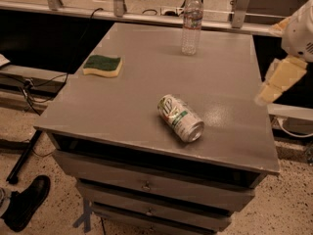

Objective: Move water bottle near 7up can

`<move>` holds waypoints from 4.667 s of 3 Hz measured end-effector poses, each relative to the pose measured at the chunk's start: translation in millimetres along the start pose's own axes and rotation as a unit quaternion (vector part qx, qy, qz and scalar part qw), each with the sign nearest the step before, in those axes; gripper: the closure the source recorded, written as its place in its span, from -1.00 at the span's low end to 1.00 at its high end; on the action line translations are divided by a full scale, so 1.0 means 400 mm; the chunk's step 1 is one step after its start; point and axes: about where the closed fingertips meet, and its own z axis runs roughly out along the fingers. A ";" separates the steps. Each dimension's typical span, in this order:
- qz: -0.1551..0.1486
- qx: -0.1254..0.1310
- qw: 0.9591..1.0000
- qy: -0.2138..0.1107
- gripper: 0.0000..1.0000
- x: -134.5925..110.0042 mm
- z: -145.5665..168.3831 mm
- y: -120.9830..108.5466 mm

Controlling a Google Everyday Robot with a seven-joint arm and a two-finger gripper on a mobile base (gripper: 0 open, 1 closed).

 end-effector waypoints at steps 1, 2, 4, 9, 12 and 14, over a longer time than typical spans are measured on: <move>0.036 0.054 0.997 -0.048 -1.00 0.022 0.050 -0.164; 0.066 0.088 0.988 -0.110 -1.00 -0.011 0.108 -0.305; 0.128 0.096 0.961 -0.227 -1.00 -0.124 0.282 -0.483; 0.239 0.111 0.907 -0.329 -1.00 -0.304 0.374 -0.525; 0.290 0.069 0.880 -0.370 -1.00 -0.404 0.496 -0.583; 0.304 0.060 0.871 -0.382 -0.21 -0.410 0.490 -0.563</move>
Offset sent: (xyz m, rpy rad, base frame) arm 0.1995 -0.0455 0.0189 0.3571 -0.3372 -0.1319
